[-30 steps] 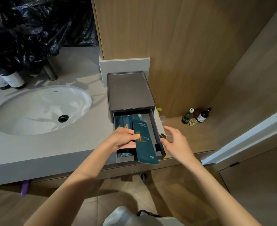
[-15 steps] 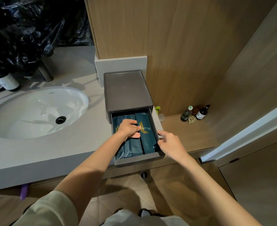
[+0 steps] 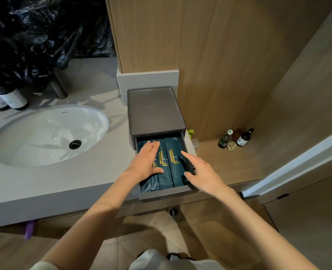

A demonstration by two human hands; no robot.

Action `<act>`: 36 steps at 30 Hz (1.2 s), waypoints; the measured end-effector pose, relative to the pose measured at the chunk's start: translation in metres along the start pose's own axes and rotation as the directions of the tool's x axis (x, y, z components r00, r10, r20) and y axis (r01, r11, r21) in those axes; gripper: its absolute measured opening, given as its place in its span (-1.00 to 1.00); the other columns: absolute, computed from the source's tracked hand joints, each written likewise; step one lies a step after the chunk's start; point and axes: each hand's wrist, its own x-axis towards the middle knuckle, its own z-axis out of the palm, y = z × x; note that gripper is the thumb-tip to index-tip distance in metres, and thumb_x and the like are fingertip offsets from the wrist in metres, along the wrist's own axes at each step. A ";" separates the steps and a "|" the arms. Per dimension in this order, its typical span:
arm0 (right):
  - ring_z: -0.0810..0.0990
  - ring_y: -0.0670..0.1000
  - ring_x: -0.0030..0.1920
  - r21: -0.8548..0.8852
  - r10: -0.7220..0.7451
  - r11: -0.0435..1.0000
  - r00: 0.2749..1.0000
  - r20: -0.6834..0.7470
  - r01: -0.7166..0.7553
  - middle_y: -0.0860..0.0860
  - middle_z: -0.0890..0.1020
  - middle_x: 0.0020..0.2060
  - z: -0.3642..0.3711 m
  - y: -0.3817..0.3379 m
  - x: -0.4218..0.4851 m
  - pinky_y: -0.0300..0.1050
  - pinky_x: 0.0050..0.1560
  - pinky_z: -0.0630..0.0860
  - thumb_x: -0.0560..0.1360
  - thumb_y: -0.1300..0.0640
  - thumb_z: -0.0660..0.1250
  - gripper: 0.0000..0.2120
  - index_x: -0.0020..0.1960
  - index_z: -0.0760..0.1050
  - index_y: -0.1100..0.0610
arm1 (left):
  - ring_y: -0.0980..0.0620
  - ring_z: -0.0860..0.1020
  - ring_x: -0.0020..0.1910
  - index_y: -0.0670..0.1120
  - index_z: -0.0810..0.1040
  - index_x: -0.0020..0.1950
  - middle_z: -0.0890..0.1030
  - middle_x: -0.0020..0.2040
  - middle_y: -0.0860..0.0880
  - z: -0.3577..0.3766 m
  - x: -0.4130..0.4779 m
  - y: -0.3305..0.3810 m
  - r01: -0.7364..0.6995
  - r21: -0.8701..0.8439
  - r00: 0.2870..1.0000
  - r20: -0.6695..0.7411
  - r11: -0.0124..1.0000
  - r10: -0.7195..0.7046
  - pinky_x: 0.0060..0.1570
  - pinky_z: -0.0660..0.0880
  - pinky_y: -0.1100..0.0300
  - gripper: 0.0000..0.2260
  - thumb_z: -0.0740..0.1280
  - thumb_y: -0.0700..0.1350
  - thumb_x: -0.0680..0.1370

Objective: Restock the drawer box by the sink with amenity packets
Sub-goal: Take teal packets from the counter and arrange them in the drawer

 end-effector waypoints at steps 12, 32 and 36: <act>0.46 0.16 0.31 -0.386 0.064 0.920 0.998 -0.014 -0.064 0.02 -0.21 0.56 0.021 -0.013 0.033 -0.01 0.11 0.53 0.42 -0.22 0.36 -0.35 0.46 0.22 -0.24 | -0.08 -0.21 0.55 -0.12 -0.17 0.57 -0.12 0.59 -0.06 -0.014 0.005 -0.004 -0.081 0.486 0.966 0.253 0.870 -0.051 0.49 -0.25 -0.12 0.04 0.38 0.28 0.37; 0.35 0.12 0.38 -0.344 -0.032 0.939 0.996 -0.082 0.002 -0.06 -0.38 0.51 0.032 -0.011 0.037 -0.05 0.04 0.56 0.45 -0.02 0.38 -0.38 0.46 0.27 -0.14 | -0.09 -0.25 0.54 -0.10 -0.19 0.57 -0.14 0.59 -0.04 -0.001 0.013 0.002 -0.005 0.555 0.962 0.230 0.832 -0.148 0.44 -0.31 -0.23 0.06 0.25 0.45 0.34; 0.34 0.16 0.38 -0.358 -0.022 0.934 0.998 -0.064 -0.002 -0.03 -0.41 0.50 0.035 -0.012 0.037 -0.03 0.04 0.55 0.41 -0.06 0.41 -0.29 0.49 0.19 -0.15 | -0.09 -0.24 0.54 -0.09 -0.18 0.57 -0.13 0.59 -0.03 0.001 0.013 0.006 0.019 0.550 0.963 0.213 0.835 -0.162 0.39 -0.37 -0.26 0.06 0.24 0.46 0.34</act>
